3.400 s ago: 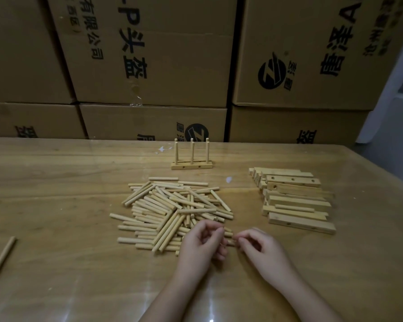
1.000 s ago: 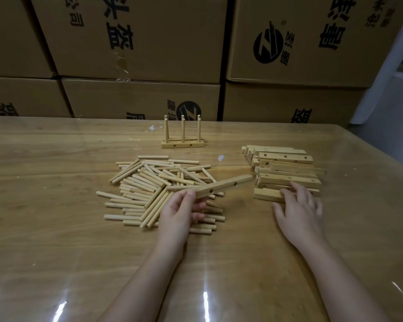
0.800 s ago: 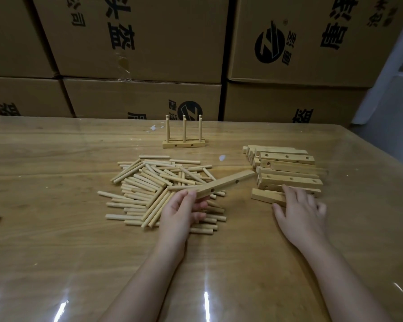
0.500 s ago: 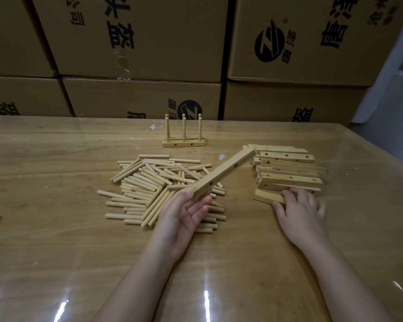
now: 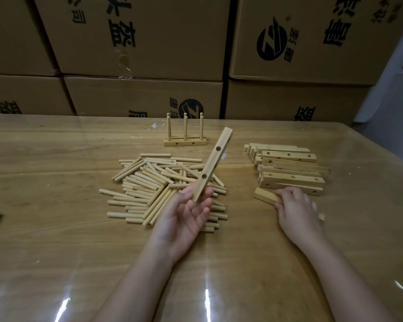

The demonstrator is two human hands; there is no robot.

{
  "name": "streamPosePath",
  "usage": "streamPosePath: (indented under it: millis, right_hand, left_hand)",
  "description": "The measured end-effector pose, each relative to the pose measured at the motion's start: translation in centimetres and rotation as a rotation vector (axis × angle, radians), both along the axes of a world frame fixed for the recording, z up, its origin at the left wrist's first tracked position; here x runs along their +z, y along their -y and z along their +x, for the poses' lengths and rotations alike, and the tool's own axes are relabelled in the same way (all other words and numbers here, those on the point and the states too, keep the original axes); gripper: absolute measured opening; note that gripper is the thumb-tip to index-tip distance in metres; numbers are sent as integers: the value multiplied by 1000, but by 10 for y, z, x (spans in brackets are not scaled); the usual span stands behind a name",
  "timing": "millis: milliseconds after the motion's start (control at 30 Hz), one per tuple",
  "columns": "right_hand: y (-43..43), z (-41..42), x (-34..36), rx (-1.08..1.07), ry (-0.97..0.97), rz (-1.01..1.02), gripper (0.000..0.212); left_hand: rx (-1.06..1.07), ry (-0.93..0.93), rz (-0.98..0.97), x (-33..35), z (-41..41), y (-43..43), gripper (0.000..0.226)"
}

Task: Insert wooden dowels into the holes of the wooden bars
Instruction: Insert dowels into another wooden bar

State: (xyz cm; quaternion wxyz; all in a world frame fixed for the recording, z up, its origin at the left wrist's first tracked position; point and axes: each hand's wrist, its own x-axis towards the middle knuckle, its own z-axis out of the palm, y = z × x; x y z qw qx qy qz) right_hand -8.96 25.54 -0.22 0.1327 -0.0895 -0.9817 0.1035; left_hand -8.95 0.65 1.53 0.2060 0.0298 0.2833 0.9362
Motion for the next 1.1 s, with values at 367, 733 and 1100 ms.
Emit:
streamPosePath:
  millis: [367,733,1100]
  right_hand:
    - [0,1,3,-36,53,0,40]
    - [0,0,4,-52,59,19,45]
    - [1,1,5,-5,-228,-273,9]
  left_hand:
    - [-147,-149,-98,-3,0,-5,17]
    - [-153,-225,-340,-10,0,-9,35]
    - [-129,-326,-438,-13,2,-9,47]
